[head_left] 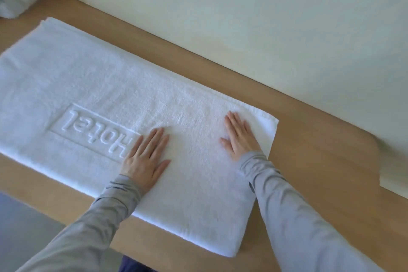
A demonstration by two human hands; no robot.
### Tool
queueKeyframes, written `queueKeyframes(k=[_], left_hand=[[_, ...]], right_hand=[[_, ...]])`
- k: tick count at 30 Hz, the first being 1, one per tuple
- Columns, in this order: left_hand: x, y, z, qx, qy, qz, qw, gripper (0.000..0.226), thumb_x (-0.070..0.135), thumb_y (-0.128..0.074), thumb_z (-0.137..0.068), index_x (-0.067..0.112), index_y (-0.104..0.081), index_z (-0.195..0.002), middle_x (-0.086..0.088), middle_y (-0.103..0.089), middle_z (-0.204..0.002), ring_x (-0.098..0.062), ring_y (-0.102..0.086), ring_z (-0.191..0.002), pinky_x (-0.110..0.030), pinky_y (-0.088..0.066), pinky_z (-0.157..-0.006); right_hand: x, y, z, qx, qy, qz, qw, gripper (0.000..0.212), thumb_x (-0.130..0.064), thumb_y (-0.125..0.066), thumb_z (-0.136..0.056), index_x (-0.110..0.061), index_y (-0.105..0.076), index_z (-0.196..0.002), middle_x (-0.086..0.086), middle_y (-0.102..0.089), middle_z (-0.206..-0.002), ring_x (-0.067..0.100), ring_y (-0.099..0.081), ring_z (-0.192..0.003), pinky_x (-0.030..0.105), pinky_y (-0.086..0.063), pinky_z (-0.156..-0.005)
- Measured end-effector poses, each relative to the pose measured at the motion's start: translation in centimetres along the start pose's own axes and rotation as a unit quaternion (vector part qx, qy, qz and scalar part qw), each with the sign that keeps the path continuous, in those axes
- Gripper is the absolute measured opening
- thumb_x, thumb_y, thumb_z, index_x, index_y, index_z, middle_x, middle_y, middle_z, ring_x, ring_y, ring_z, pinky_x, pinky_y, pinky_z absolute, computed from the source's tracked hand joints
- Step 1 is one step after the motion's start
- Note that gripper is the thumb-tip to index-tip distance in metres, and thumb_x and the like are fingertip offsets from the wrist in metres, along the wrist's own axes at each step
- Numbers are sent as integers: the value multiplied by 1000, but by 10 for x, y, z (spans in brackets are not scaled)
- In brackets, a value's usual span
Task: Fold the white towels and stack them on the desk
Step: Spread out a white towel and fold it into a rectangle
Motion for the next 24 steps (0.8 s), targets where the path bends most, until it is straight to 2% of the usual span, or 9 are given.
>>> queueKeyframes(k=[5, 9, 11, 14, 16, 18, 20, 22, 24], left_hand=[[13, -8, 53, 18, 200, 54, 978, 76, 61, -4, -88, 16, -12, -149, 4, -4, -156, -13, -1, -144, -33, 3, -119], [60, -11, 104, 67, 361, 147, 918, 69, 51, -31, -95, 15, -9, -150, 6, 5, -155, -12, 5, -145, -33, 5, -119], [87, -9, 125, 118, 472, 218, 846, 72, 35, -52, -94, 15, -13, -151, 3, 3, -158, -19, -2, -147, -39, -5, -119], [120, -17, 154, 180, 632, 376, 653, 80, 24, -65, -87, 14, -17, -150, -8, -21, -154, -26, -18, -142, -42, -19, -114], [142, -28, 160, 197, 676, 465, 536, 78, 20, -68, -85, 6, -24, -147, -11, -49, -126, -26, -40, -122, -36, -32, -102], [162, -39, 158, 193, 693, 532, 446, 72, 20, -70, -84, 5, -31, -141, -5, -54, -98, -23, -49, -97, -33, -37, -87], [175, -46, 155, 174, 696, 574, 395, 50, 22, -71, -83, 6, -47, -123, -5, -57, -92, -24, -54, -87, -35, -44, -81], [180, -48, 151, 147, 691, 593, 386, 28, 24, -72, -82, 2, -58, -89, -8, -60, -78, -25, -58, -73, -37, -50, -75], [186, -51, 148, 127, 685, 621, 358, 28, 24, -74, -81, 3, -56, -74, -13, -61, -77, -30, -60, -74, -40, -53, -75]], right_hand=[[59, 8, -9, 27, 17, -15, 999, 60, -35, -26, -100, -12, -1, -149, 3, 5, -159, 14, 6, -146, 32, 4, -118], [104, 15, -6, 25, -46, -112, 992, 58, -34, -34, -99, -12, -15, -149, 9, -21, -155, 27, -22, -142, 40, -18, -116], [113, 21, -9, 16, -72, -193, 978, 57, -35, -41, -97, -14, -24, -147, 10, -35, -149, 29, -35, -134, 42, -30, -111], [116, 34, -17, 17, -95, -253, 963, 52, -31, -50, -94, -13, -36, -141, 10, -43, -143, 28, -41, -130, 39, -33, -108], [118, 39, -22, 4, -106, -279, 954, 49, -28, -52, -93, -11, -41, -138, 10, -47, -140, 28, -44, -128, 38, -35, -106], [120, 41, -27, -21, -112, -286, 952, 48, -26, -55, -92, -8, -43, -135, 11, -49, -137, 29, -47, -124, 38, -36, -102], [122, 41, -31, -56, -125, -278, 951, 52, -27, -59, -90, -6, -42, -135, 13, -49, -136, 31, -48, -121, 38, -37, -99], [125, 38, -33, -105, -145, -273, 945, 64, -32, -62, -87, -5, -36, -139, 15, -44, -140, 33, -45, -125, 40, -36, -103], [129, 36, -34, -150, -173, -268, 936, 77, -40, -64, -85, -4, -28, -144, 15, -36, -147, 34, -39, -132, 42, -33, -108]])
Point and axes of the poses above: each hand's wrist, its own z-axis away from the middle knuckle, its own y-axis out of the back of the hand, x = y × z, the point moved 7 cm from there along -z, towards the middle knuckle
